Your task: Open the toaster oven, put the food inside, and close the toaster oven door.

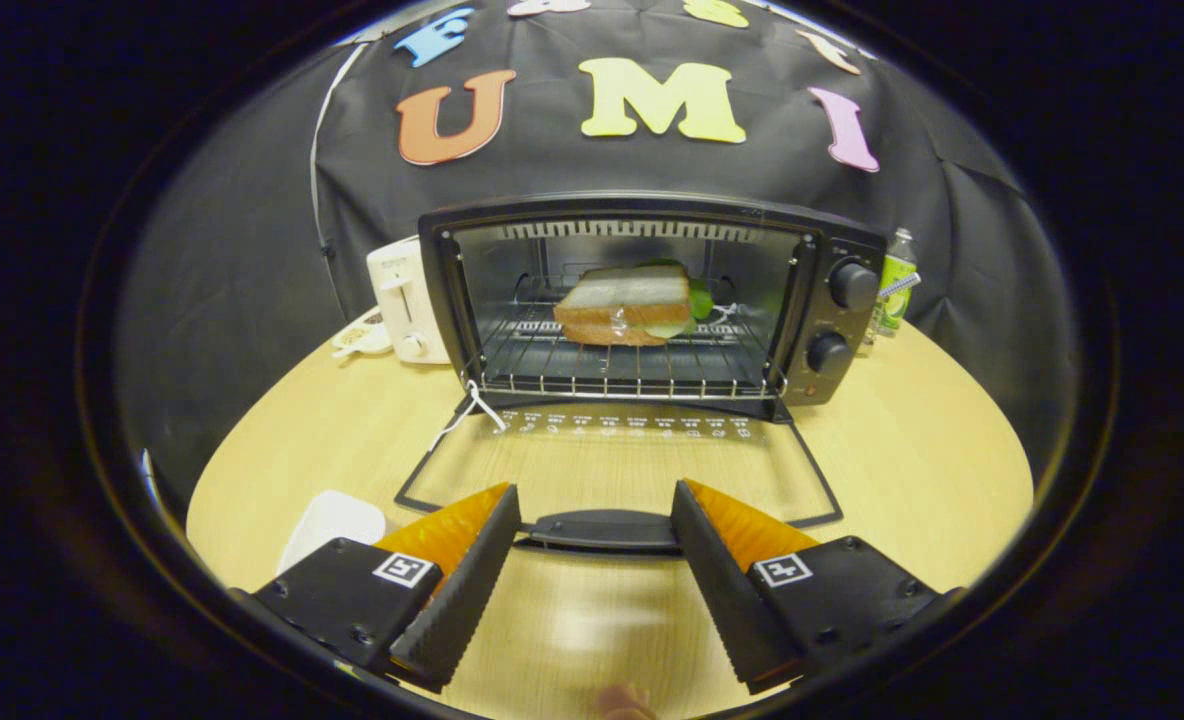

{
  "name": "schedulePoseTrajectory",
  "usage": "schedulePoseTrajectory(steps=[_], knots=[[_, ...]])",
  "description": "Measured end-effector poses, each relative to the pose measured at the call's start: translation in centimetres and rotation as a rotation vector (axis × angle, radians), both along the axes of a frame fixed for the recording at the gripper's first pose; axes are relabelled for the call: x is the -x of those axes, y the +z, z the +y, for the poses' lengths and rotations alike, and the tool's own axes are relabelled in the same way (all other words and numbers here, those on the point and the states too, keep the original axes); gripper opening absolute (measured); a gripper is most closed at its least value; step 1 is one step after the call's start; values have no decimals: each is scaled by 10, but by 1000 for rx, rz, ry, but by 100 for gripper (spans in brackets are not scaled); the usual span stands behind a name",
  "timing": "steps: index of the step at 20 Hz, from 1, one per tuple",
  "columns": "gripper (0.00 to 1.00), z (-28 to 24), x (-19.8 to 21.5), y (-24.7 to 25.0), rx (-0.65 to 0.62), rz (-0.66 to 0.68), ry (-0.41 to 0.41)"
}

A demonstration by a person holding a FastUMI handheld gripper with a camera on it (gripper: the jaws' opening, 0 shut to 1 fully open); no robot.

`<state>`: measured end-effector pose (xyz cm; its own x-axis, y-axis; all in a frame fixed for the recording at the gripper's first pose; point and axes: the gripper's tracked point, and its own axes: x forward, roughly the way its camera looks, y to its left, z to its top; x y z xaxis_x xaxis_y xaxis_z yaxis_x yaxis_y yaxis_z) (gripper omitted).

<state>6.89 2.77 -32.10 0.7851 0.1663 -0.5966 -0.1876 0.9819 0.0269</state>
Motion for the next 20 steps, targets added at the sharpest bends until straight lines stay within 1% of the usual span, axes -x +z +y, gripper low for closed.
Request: schedulePoseTrajectory(steps=[2,6,10,12,13,15,17,20], knots=[[100,-7,12,1,10,-30,-24],[100,-5,38,-16,-9,-9,-42],[100,-3,32,-31,-8,13,-49],[100,-14,27,-45,29,56,-83],[100,-15,27,-44,25,83,-99],[100,-13,21,-49,24,74,-119],[100,-13,24,-46,55,70,-114],[100,-12,23,-39,10,26,-118]])
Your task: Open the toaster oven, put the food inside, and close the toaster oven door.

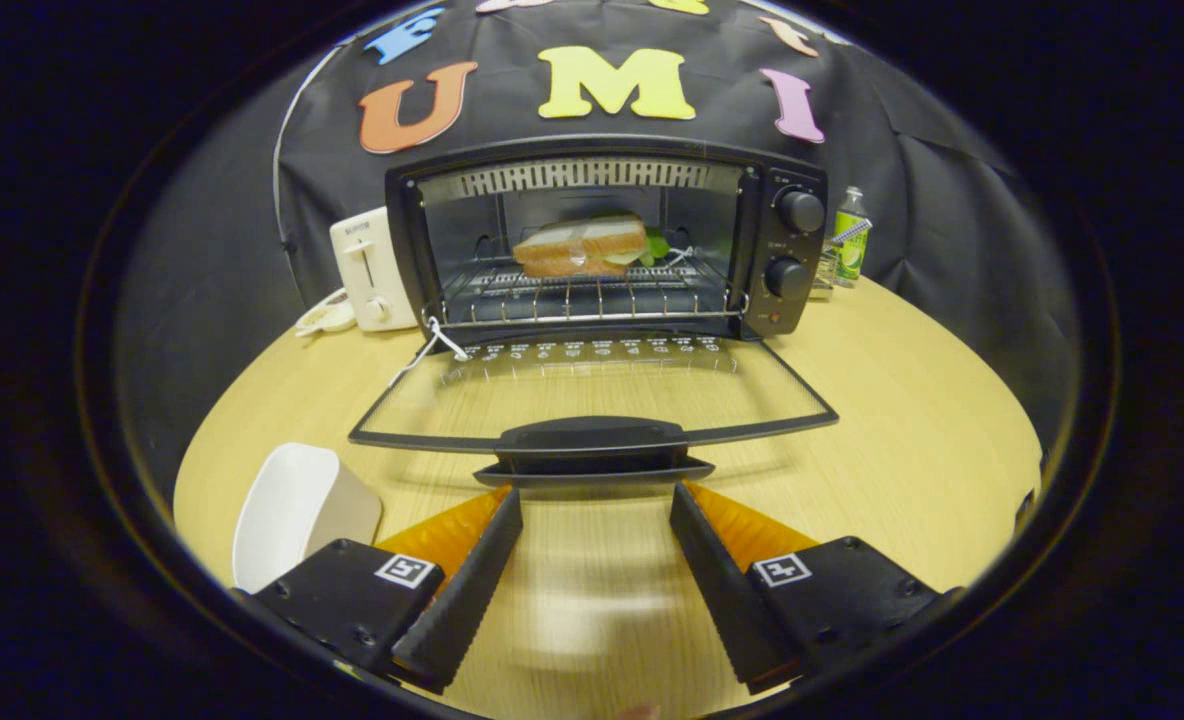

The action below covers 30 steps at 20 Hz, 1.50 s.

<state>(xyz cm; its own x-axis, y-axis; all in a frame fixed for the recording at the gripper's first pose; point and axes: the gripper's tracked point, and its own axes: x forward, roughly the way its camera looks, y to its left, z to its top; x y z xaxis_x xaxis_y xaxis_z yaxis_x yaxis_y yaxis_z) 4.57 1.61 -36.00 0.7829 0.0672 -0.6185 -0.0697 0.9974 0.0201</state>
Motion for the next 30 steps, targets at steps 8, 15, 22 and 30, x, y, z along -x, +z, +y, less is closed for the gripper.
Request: schedulePoseTrajectory(steps=[8,15,22,30], knots=[[100,5,2,65,84,-334,66],[100,10,-6,83,100,-416,74],[100,22,-35,89,45,-404,104],[100,13,-20,114,-14,-419,78]])
